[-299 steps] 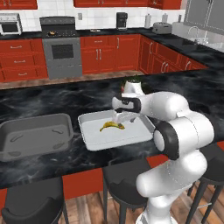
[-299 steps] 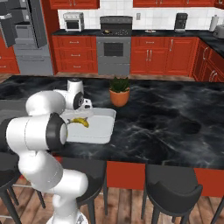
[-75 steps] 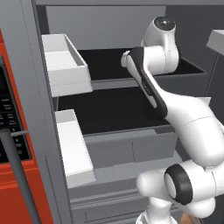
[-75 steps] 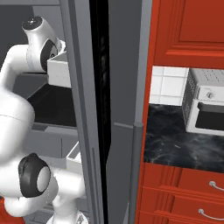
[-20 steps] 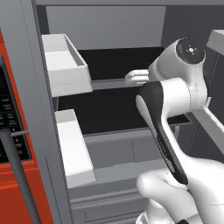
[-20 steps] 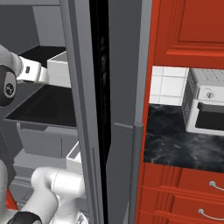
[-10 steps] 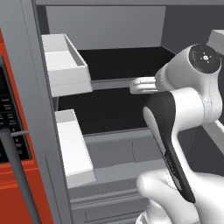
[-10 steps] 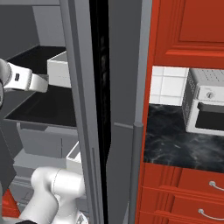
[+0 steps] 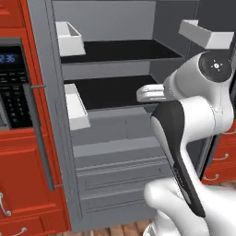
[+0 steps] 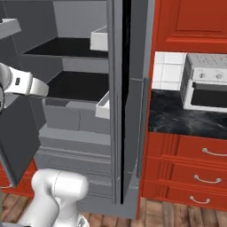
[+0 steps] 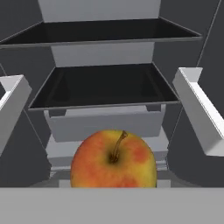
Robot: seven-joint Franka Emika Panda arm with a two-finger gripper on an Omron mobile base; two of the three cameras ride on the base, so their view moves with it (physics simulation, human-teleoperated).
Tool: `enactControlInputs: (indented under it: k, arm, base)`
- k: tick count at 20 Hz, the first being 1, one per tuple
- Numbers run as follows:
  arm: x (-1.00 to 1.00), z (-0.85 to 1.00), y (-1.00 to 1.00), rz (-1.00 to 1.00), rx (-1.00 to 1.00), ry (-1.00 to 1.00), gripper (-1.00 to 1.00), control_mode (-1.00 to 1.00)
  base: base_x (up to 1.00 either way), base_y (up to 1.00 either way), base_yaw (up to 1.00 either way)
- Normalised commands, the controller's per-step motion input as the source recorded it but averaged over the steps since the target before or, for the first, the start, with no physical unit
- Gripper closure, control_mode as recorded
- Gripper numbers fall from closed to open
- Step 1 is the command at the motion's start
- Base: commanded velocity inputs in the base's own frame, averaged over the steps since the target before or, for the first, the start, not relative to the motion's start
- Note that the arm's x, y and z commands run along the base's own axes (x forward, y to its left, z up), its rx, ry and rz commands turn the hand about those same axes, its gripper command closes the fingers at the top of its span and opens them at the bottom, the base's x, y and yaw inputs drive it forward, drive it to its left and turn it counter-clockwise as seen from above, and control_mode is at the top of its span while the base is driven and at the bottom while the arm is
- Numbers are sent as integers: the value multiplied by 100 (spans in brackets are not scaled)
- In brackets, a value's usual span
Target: Place the cold items (apple and banana) from the fridge in one tupperware on the dining counter. Place the warm items (hot dog and kebab skewer) in the stove area in another tupperware.
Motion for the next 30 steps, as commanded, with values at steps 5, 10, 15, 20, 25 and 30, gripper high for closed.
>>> enactControlInputs:
  k: [5,10,15,20,25,30]
  arm:
    - [0,0,0,0,0,0,100,100]
    - [0,0,0,0,0,0,100,100]
    - [0,0,0,0,0,0,100,100]
    - [0,0,0,0,0,0,100,100]
    - [0,0,0,0,0,0,100,100]
    - [0,0,0,0,0,0,100,100]
  base:
    - [-100,0,-3]
    - [-100,7,-4]
    - [-100,1,-4]
    - [-100,0,-5]
    - [-100,0,-3]
    - [-100,0,-4]
